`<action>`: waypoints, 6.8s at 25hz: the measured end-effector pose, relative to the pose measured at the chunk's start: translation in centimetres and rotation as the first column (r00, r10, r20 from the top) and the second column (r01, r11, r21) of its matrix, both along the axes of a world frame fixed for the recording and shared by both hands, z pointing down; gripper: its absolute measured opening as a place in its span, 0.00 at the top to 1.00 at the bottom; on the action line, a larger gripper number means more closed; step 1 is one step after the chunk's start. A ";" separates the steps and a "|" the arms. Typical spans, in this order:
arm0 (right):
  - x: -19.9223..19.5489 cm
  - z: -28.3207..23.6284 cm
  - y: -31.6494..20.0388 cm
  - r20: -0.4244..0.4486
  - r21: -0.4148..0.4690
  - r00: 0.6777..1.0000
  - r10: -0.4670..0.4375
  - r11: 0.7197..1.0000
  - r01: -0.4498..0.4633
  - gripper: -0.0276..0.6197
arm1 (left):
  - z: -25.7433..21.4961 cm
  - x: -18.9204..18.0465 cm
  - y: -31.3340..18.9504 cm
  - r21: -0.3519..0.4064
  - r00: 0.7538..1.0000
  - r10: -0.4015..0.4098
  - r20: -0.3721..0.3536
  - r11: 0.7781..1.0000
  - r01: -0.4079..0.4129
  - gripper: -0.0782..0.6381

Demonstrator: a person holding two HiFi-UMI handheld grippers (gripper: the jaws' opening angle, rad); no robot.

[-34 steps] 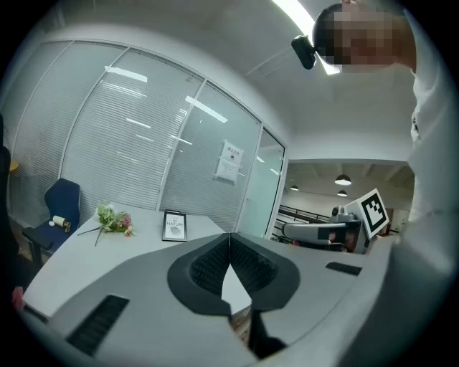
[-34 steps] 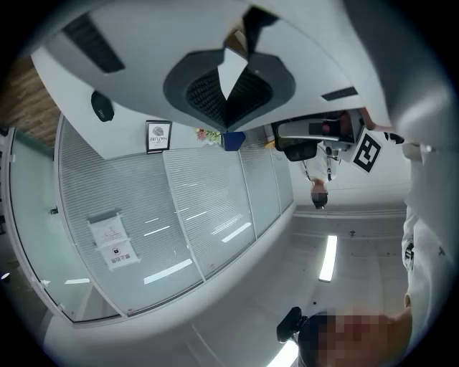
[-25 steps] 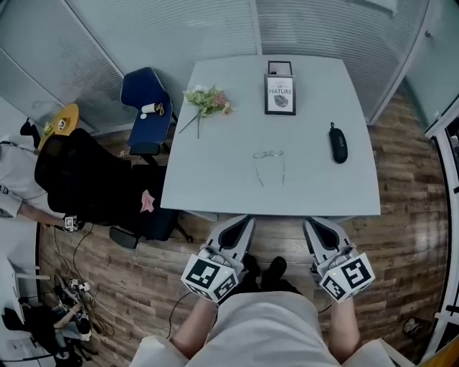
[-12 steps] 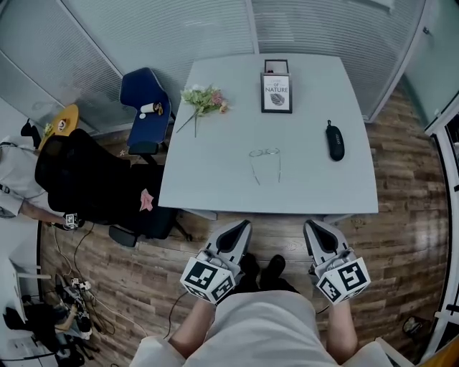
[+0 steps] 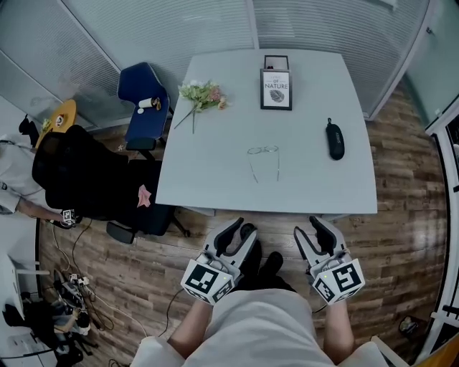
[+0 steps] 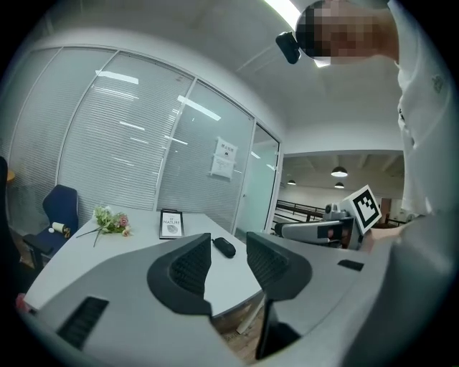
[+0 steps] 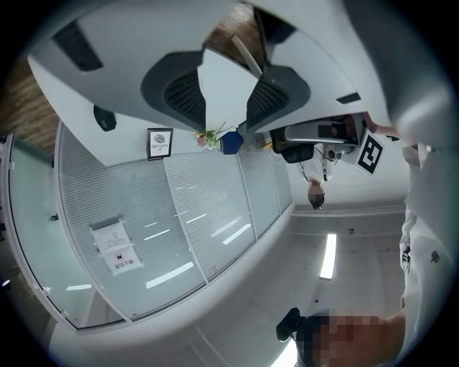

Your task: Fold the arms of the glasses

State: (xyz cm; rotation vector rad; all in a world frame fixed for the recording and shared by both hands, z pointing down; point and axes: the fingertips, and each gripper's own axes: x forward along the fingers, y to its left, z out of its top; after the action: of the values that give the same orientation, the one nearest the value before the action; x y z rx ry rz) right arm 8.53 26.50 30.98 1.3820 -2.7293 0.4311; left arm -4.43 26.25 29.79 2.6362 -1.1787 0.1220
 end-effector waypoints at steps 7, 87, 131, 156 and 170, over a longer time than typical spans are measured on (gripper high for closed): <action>-0.3 0.6 -2.7 0.004 -0.018 1.000 0.012 1.000 -0.012 0.69 | 1.1 -2.0 -2.6 -0.026 0.999 -0.034 -0.031 0.999 0.033 0.67; -1.5 17.1 -26.5 -0.377 -0.306 0.851 -0.365 0.916 0.258 0.70 | 22.4 -4.5 -24.4 -0.289 0.804 0.222 0.552 0.955 -0.065 0.68; -1.7 23.7 -29.1 -0.404 -0.426 0.808 -0.429 0.870 0.249 0.67 | 29.2 -0.7 -25.0 -0.332 0.715 0.273 0.643 0.941 -0.062 0.64; -1.6 24.3 -28.2 -0.393 -0.452 0.807 -0.440 0.857 0.247 0.69 | 28.2 0.5 -27.2 -0.303 0.676 0.314 0.667 0.943 -0.138 0.48; -0.8 24.5 -28.2 -0.387 -0.462 0.832 -0.398 0.864 0.199 0.70 | 27.9 1.7 -28.6 -0.285 0.612 0.374 0.696 0.927 -0.243 0.46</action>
State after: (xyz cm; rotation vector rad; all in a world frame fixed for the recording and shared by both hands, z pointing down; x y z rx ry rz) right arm 7.75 -1.69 55.49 0.7906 -2.2297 0.5169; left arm -2.70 -2.34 57.71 2.6518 -0.7877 1.4272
